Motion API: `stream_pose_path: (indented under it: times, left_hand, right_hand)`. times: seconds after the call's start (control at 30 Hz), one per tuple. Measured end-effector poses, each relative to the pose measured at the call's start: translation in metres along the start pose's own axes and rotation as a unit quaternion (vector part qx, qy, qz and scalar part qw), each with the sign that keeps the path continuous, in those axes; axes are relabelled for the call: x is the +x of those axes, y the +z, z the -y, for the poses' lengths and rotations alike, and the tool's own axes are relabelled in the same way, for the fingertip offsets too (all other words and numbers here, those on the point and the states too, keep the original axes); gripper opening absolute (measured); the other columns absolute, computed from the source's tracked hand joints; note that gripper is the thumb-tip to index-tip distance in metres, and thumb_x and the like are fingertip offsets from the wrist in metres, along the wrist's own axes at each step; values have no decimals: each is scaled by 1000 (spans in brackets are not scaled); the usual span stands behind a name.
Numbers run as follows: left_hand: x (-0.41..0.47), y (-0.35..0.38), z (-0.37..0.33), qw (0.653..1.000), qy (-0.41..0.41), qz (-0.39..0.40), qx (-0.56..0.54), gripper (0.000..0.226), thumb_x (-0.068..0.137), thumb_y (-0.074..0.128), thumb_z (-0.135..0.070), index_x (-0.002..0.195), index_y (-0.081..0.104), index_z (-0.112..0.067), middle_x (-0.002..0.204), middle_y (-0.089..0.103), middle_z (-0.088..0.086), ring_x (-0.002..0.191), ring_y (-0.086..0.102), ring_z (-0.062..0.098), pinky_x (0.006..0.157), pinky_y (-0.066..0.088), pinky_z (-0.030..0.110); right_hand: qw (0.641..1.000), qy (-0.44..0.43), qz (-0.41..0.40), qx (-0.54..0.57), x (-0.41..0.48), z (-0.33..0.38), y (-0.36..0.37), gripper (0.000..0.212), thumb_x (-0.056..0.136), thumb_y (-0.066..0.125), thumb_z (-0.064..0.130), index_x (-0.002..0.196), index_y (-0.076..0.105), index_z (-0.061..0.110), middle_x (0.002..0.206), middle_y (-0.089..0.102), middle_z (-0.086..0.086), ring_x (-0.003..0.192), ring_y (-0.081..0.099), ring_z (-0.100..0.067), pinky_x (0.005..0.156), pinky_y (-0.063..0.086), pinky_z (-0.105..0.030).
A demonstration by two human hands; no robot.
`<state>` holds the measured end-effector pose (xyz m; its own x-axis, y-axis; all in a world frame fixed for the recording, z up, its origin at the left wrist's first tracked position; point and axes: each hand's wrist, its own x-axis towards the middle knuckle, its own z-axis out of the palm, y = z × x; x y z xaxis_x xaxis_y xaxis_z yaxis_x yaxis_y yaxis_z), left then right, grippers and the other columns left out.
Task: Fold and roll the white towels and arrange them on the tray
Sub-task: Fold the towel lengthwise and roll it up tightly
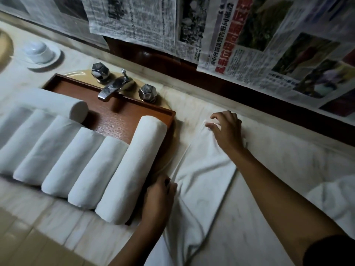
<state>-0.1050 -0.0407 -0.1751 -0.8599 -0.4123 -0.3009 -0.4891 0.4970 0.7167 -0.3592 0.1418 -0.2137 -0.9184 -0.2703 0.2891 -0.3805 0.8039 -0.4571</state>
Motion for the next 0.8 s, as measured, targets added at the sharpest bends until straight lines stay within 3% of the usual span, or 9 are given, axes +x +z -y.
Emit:
stream_pose_path:
  times: [0.13,0.2,0.27,0.33,0.37,0.43,0.53,0.6,0.8]
  left_hand:
    - [-2,-4,-6,1000,-8,2,16,21,97,67,-32,87,55,-19,75,60,-4,72,58,14,62,33,33]
    - [-5,-7,-11,999,-23,20,26,25,97,66,-33,81,54,-18,74,61,-3,70,57,15,60,32,33]
    - [-2,-12,-12,984,-106,110,-94,29,98,65,-34,77,55,-17,73,61,0,65,54,16,57,35,30]
    - [-6,-15,-13,922,-200,225,-243,25,98,66,-36,82,62,-18,75,59,6,67,52,20,57,35,27]
    - [-11,-15,-10,921,-197,235,-240,25,97,68,-38,83,65,-18,74,60,5,67,53,19,58,36,27]
    - [-21,-11,-7,959,-160,170,-162,28,95,69,-41,82,65,-17,69,63,-1,60,54,13,57,40,26]
    - [-29,-10,-5,979,-121,84,-142,28,95,68,-43,82,66,-19,71,68,-5,61,59,10,59,45,27]
    - [-26,-11,-2,995,-73,37,-54,24,96,67,-42,82,63,-22,76,69,-5,68,62,6,60,45,23]
    - [-20,-1,11,999,-45,-10,-1,27,97,69,-36,81,58,-17,70,63,-3,66,58,1,57,41,13]
  right_hand:
    - [988,-141,56,-26,-43,10,-7,31,97,56,41,118,72,25,133,64,-3,127,57,-28,106,41,-47]
    - [980,-125,140,-61,-66,0,-9,48,101,39,45,143,56,30,158,44,3,149,36,-21,121,23,-52]
    - [976,-116,170,-68,-67,-12,-13,55,103,29,48,154,43,33,167,29,6,156,19,-16,126,12,-51]
    - [973,-110,192,-63,-62,-15,-17,57,104,26,51,157,39,34,169,23,5,158,11,-15,127,6,-48]
    - [971,-109,205,-59,-60,-16,-18,58,103,25,52,157,37,35,170,20,5,158,7,-14,127,3,-46]
    - [969,-116,210,-52,-62,-17,-22,58,103,24,52,158,36,36,170,20,6,158,5,-13,127,0,-44]
    - [972,-124,196,-51,-66,-21,-26,56,103,29,48,156,40,35,169,25,4,158,11,-16,127,5,-45]
    - [974,-123,180,-55,-65,-22,-27,54,103,33,45,155,43,34,167,30,2,157,17,-19,127,11,-48]
    - [971,-140,177,-82,-66,-27,-23,54,101,33,40,155,42,34,165,33,0,156,21,-22,125,17,-52]
